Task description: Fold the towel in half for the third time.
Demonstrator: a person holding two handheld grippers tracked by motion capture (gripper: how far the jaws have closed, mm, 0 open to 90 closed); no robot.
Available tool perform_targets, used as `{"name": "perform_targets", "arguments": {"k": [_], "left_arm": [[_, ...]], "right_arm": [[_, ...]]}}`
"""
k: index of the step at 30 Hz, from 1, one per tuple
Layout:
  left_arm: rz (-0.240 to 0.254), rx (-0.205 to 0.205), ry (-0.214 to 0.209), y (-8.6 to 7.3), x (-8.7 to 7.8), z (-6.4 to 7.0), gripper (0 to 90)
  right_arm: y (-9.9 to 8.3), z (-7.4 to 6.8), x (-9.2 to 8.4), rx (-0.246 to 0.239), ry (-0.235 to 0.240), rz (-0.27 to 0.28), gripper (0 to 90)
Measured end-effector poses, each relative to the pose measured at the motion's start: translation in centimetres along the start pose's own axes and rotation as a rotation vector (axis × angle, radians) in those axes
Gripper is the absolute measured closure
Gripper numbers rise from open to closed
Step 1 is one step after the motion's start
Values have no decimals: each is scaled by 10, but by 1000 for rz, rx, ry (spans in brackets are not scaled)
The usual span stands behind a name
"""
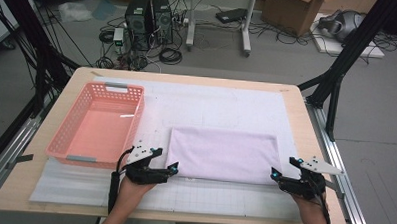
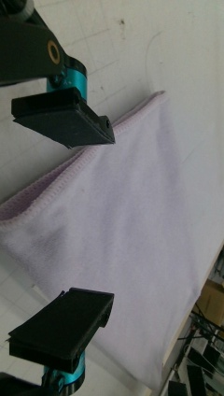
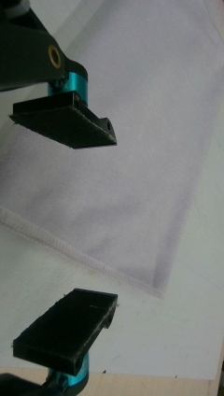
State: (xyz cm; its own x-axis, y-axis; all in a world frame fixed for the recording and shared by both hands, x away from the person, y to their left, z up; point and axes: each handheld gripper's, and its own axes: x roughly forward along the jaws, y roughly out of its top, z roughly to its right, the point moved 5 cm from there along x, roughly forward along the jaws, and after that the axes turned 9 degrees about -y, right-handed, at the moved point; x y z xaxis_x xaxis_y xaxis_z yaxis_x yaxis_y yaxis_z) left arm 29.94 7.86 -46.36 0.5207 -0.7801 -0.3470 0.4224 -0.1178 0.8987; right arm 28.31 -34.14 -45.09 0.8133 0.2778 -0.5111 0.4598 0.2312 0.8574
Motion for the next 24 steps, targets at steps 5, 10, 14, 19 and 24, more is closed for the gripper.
{"name": "perform_targets", "arguments": {"k": [5, 10, 14, 19, 24], "left_arm": [[-40, -7, 5, -8, 1, 3, 206], [-83, -55, 22, -11, 1, 0, 310], [-121, -85, -3, -13, 2, -2, 418], [-156, -110, 8, -15, 6, -4, 436], [-191, -91, 10, -16, 9, -2, 462]], "right_arm": [[-2, 0, -1, -5, 3, -4, 190], [-1, -2, -1, -9, 16, -1, 190], [-2, -5, 0, -12, 25, -9, 190], [-2, -10, 3, -22, 36, -20, 191], [-3, -11, 2, -29, 38, -19, 191]]}}
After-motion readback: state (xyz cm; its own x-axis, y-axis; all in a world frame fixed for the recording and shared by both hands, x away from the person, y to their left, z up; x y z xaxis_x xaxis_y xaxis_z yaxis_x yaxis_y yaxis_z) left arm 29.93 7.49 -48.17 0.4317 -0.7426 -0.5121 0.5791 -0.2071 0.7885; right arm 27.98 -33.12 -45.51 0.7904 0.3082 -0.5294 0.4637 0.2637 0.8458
